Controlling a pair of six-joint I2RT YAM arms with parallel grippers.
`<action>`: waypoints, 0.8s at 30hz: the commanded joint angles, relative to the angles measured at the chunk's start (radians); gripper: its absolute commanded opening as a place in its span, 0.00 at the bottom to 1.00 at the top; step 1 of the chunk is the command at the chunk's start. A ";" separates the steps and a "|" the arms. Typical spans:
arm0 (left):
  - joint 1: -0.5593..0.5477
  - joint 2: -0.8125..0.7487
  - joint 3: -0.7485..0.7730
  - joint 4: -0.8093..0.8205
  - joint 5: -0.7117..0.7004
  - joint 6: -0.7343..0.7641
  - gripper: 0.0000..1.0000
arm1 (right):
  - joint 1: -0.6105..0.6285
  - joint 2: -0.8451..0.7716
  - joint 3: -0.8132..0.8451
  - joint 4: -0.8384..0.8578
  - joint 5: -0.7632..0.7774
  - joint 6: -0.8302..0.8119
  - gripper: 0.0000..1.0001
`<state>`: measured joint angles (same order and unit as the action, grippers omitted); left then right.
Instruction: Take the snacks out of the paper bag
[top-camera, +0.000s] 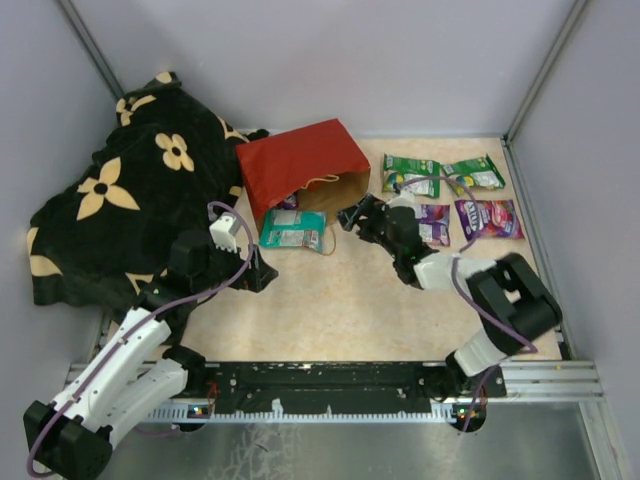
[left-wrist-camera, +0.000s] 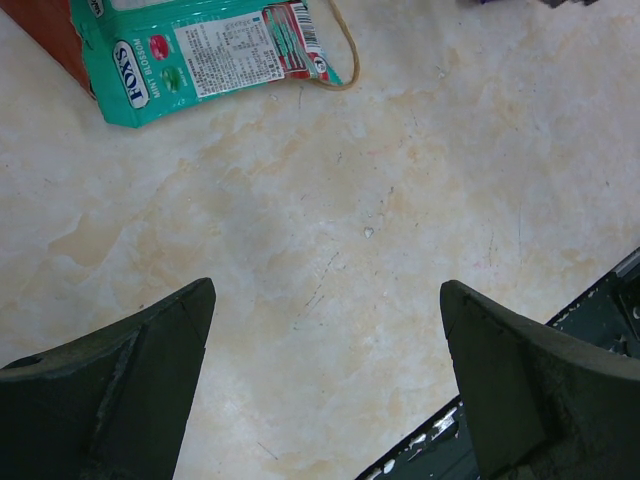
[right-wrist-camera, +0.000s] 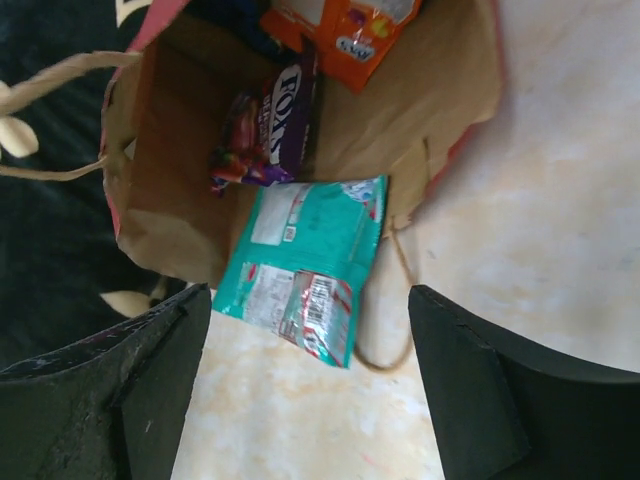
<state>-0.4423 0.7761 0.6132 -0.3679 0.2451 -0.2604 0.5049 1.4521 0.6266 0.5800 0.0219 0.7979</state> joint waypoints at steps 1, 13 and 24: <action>0.003 -0.011 0.006 0.000 0.016 0.016 1.00 | 0.046 0.205 0.094 0.341 -0.003 0.210 0.75; 0.001 -0.021 0.004 0.004 0.025 0.016 1.00 | 0.162 0.660 0.501 0.265 0.154 0.293 0.59; 0.000 -0.016 0.003 0.008 0.048 0.023 1.00 | 0.194 0.839 0.783 0.097 0.280 0.304 0.47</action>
<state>-0.4423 0.7666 0.6132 -0.3679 0.2695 -0.2535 0.6735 2.2482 1.2804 0.7300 0.2176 1.1030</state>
